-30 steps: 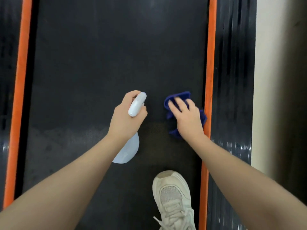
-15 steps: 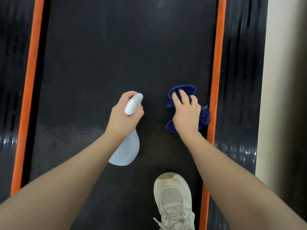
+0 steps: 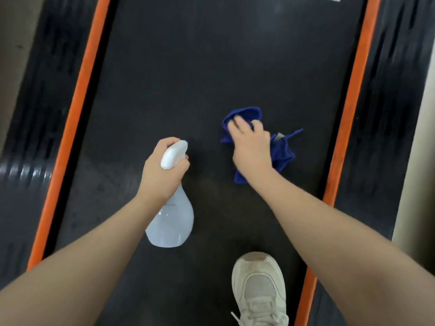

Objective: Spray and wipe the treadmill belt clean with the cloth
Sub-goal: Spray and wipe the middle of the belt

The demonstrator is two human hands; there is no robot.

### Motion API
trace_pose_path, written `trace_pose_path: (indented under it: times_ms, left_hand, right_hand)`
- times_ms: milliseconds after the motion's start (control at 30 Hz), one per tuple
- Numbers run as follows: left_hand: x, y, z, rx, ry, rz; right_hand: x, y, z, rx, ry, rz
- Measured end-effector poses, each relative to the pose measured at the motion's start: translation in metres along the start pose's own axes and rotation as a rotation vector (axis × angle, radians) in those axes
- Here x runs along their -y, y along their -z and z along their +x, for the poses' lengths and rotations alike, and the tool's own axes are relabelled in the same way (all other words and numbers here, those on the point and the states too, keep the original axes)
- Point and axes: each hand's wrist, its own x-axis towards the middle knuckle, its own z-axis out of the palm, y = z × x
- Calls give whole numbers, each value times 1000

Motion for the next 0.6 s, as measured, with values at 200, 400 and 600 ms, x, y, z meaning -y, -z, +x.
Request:
trace_pose_path:
  times_ms: [200, 400, 600]
  left_hand:
    - [-1, 27, 3, 20, -45, 0]
    - [30, 69, 1, -58, 19, -15]
    - [44, 94, 9, -118, 18, -49]
  right_hand:
    - [40, -20, -2, 107, 557, 79]
    - [70, -3, 58, 137, -16, 10]
    - [151, -26, 6, 360, 651, -49]
